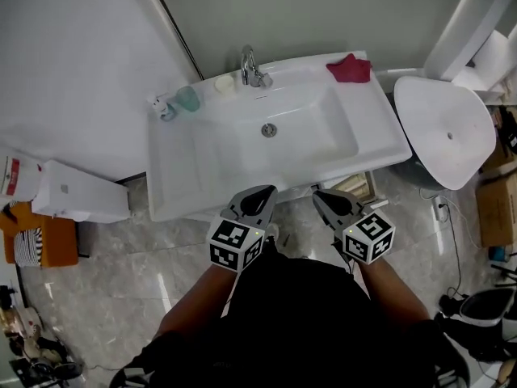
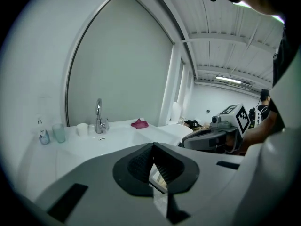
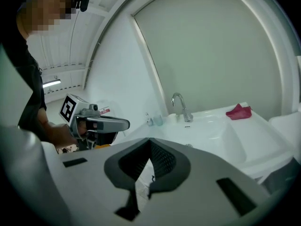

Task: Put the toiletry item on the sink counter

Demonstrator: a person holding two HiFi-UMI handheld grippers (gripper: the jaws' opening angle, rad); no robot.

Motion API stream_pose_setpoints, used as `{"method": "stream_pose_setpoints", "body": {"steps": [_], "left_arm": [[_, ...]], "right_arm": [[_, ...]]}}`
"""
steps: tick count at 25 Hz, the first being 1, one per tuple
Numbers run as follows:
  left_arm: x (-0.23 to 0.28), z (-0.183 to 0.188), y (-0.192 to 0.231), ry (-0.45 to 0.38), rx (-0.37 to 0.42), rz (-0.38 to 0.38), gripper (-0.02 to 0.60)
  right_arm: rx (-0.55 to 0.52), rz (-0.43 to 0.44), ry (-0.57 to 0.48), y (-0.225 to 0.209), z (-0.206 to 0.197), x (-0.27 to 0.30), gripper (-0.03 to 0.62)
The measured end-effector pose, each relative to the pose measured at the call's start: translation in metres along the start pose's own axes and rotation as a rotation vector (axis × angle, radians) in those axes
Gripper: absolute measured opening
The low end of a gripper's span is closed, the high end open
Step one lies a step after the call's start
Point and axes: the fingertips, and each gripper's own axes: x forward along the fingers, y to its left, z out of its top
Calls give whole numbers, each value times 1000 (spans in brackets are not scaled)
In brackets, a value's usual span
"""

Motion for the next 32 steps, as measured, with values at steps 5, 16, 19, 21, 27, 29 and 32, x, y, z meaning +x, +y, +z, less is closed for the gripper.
{"method": "stream_pose_setpoints", "body": {"steps": [5, 16, 19, 21, 27, 29, 32], "left_arm": [[-25, -21, -21, -4, -24, 79, 3], [-79, -62, -60, -17, -98, 216, 3], [-92, -68, -62, -12, -105, 239, 3], [-99, -68, -59, -15, -107, 249, 3], [-118, -68, -38, -2, -78, 262, 3], [-124, -71, -31, 8, -77, 252, 4], [-135, -76, -24, 22, -73, 228, 3]], "right_arm": [[2, 43, 4, 13, -11, -24, 3], [-52, 113, 47, 43, -45, -55, 3], [-58, 133, 51, 57, -47, -56, 3], [-58, 137, 55, 64, -49, -56, 3], [-22, 125, 65, 80, -56, -47, 3], [-16, 108, 61, 85, -55, -41, 3], [-12, 83, 59, 97, -51, -30, 3]]}}
